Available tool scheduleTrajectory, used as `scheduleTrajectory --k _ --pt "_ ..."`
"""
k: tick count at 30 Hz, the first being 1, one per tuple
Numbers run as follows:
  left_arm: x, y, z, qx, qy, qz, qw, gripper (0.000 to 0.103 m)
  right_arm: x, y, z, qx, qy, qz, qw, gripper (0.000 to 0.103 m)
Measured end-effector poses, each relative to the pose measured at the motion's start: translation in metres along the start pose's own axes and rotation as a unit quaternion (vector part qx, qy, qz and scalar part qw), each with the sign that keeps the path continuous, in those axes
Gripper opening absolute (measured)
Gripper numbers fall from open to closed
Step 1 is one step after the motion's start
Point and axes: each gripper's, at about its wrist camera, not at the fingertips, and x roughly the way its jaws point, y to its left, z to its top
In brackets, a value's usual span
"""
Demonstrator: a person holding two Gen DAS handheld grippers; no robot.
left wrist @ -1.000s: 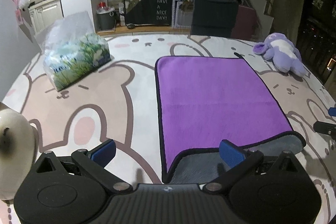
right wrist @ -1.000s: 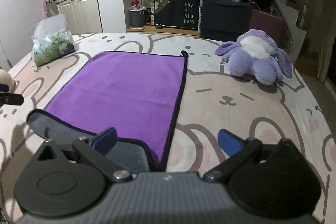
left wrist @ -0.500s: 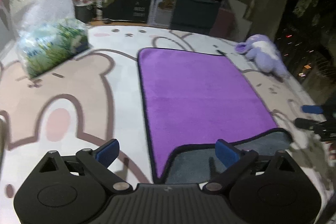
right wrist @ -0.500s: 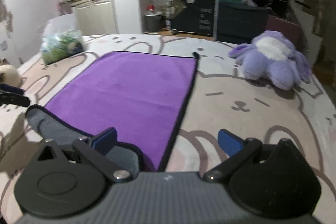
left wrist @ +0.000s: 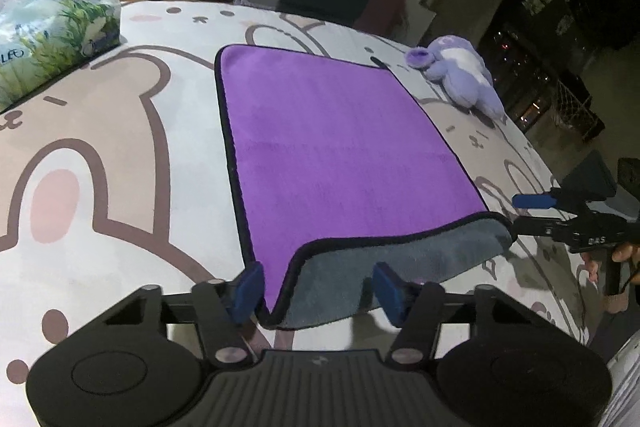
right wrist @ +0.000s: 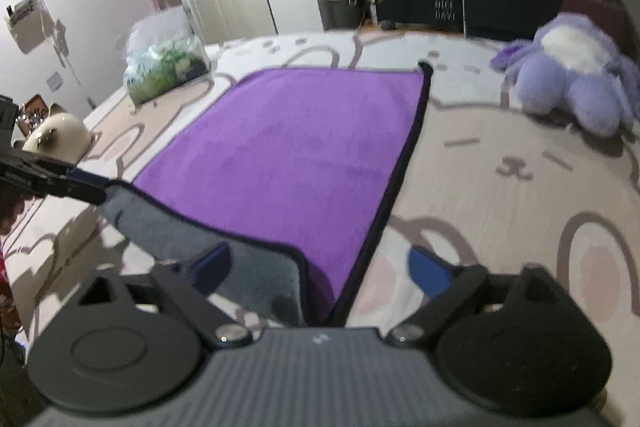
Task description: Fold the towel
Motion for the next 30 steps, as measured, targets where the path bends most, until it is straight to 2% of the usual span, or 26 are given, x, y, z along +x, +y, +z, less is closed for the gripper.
scheduleTrajectory --k 2,5,8,11,12,16,18,20,23,30 --pt "0.001 0.001 0.000 0.002 0.005 0.000 1.0000 0.052 0.005 -0.002 -0.001 0.003 0.018 0.007 1.000 0.073" --pt "0.001 0.003 -0.001 -0.001 0.008 -0.001 1.0000 0.044 0.006 -0.002 -0.003 0.012 0.027 0.020 0.999 0.060" --pt "0.002 0.004 -0.002 -0.001 0.014 0.002 0.9999 0.040 0.007 -0.006 -0.003 0.041 0.038 0.046 0.997 0.051" --pt "0.003 0.007 -0.002 -0.002 0.020 0.004 0.9998 0.036 0.010 -0.009 -0.002 0.054 0.052 0.049 0.996 0.041" --pt "0.003 0.008 -0.002 -0.004 0.021 0.005 0.9998 0.035 0.011 -0.009 -0.002 0.056 0.055 0.050 0.996 0.040" --pt "0.003 0.012 -0.002 -0.013 0.022 0.005 0.9996 0.024 0.015 -0.008 -0.003 0.057 0.071 0.059 0.994 0.031" --pt "0.003 0.011 -0.001 -0.014 0.021 0.003 0.9997 0.023 0.018 -0.007 -0.002 0.048 0.081 0.057 0.994 0.021" --pt "0.003 0.011 -0.001 -0.013 0.023 0.002 0.9996 0.017 0.018 -0.005 -0.002 0.048 0.082 0.054 0.994 0.010" --pt "0.005 0.010 -0.001 -0.009 0.031 0.001 0.9995 0.012 0.014 -0.006 -0.001 0.051 0.074 0.050 0.995 0.006" --pt "0.006 0.008 -0.002 -0.002 0.035 0.012 0.9993 0.005 0.009 -0.008 -0.001 0.047 0.072 0.051 0.995 0.005"
